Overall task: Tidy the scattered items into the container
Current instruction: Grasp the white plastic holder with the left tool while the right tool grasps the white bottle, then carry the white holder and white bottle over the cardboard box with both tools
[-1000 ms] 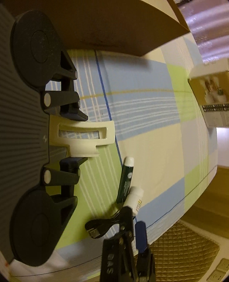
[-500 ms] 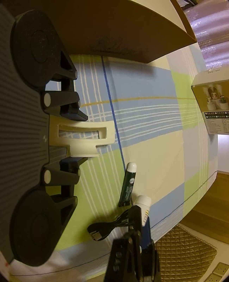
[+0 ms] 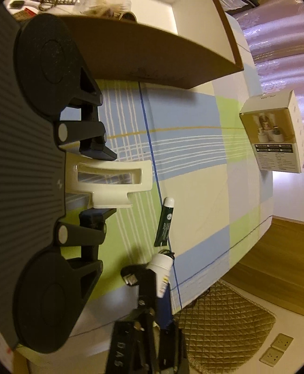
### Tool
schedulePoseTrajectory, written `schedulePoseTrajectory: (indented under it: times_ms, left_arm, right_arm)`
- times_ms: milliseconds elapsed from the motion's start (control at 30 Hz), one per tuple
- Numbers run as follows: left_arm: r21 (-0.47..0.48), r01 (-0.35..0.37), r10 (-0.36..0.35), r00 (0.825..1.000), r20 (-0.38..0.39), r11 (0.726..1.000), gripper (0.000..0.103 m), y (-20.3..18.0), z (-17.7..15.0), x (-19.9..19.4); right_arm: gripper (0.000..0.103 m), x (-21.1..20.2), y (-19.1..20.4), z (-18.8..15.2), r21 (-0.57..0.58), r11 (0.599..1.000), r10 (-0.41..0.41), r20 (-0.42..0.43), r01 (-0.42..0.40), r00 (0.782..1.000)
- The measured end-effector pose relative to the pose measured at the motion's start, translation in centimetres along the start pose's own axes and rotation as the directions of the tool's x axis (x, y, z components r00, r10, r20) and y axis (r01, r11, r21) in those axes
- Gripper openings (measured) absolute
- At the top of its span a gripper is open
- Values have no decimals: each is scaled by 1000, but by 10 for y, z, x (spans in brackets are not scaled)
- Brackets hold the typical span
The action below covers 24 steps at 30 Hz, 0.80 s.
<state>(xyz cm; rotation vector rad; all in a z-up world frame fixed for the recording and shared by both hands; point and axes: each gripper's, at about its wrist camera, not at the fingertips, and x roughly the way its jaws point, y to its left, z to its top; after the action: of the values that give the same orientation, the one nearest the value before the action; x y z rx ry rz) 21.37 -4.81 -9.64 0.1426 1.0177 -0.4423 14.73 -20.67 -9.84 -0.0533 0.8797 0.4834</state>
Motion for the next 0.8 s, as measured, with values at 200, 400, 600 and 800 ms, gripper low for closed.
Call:
schedulePoseTrajectory:
  times_ms: [200, 400, 600, 800]
  left_arm:
    - [-16, 12, -11, 999, 31, 1000, 36, 1, -8, -32]
    - [-26, 23, -21, 996, 85, 999, 36, 7, -20, -72]
    - [-44, 22, -16, 990, 138, 999, 36, 23, -33, -114]
    - [-80, -2, 17, 983, 185, 997, 36, 51, -45, -151]
  right_arm:
    - [24, -11, 19, -5, -21, 999, 31, -13, -31, 999]
    - [24, -24, 44, -8, -34, 997, 68, -5, -68, 998]
    - [24, -38, 80, 0, -75, 990, 122, 36, -119, 992]
    - [24, -48, 119, 15, -131, 978, 175, 81, -163, 981]
